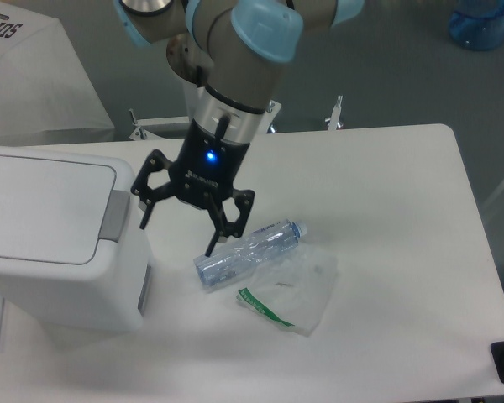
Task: Open the trash can
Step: 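Lower the gripper onto the lid edge and flip the lid open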
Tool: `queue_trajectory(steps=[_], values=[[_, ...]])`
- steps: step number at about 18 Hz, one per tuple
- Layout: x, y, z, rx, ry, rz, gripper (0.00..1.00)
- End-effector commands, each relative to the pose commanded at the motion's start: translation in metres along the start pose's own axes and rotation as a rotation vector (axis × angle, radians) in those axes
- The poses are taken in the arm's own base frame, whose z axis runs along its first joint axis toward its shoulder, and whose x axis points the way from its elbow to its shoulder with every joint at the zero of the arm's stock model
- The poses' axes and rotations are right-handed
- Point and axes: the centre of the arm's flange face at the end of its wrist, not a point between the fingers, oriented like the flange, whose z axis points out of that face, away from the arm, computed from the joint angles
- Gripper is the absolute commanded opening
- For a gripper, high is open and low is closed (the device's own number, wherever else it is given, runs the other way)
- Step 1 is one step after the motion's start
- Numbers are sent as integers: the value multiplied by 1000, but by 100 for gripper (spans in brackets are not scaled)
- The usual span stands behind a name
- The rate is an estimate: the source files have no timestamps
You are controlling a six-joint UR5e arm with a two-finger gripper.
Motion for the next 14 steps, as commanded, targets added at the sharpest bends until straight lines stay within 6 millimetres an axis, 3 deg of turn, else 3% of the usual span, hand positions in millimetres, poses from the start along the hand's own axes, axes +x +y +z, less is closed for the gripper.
queue_trajectory(steps=[4,14], values=[[9,1,8,-11,15,4,100],[5,0,14,-13,15,-6,100]])
